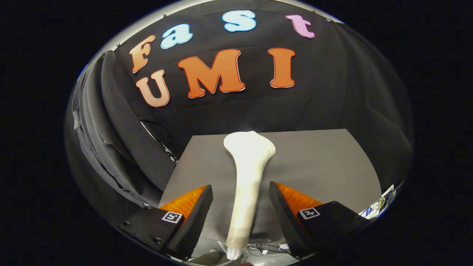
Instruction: Iron the clothes twice with a garment steamer, once on the left side and once on the right side.
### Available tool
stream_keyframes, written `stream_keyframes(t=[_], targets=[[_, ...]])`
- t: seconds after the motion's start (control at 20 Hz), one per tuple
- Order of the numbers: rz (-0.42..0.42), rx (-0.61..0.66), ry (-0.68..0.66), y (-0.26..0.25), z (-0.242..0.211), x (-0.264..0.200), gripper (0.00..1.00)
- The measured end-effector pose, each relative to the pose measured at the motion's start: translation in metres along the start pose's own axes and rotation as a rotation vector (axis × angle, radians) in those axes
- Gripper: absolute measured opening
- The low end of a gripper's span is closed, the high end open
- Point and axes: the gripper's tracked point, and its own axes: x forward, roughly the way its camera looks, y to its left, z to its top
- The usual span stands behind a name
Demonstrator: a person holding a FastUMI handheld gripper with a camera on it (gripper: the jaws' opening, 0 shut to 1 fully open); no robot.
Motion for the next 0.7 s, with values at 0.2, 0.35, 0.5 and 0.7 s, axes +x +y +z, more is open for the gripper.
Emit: stream_keyframes(t=[0.2,0.35,0.5,0.7], targets=[[0.002,0.008,0.055,-0.009,-0.003,0.017,0.99],[0.007,0.013,0.076,-0.010,-0.006,0.026,0.94],[0.015,0.020,0.105,-0.010,-0.010,0.034,0.79],[-0.003,0.028,0.132,-0.017,-0.015,0.040,0.68]])
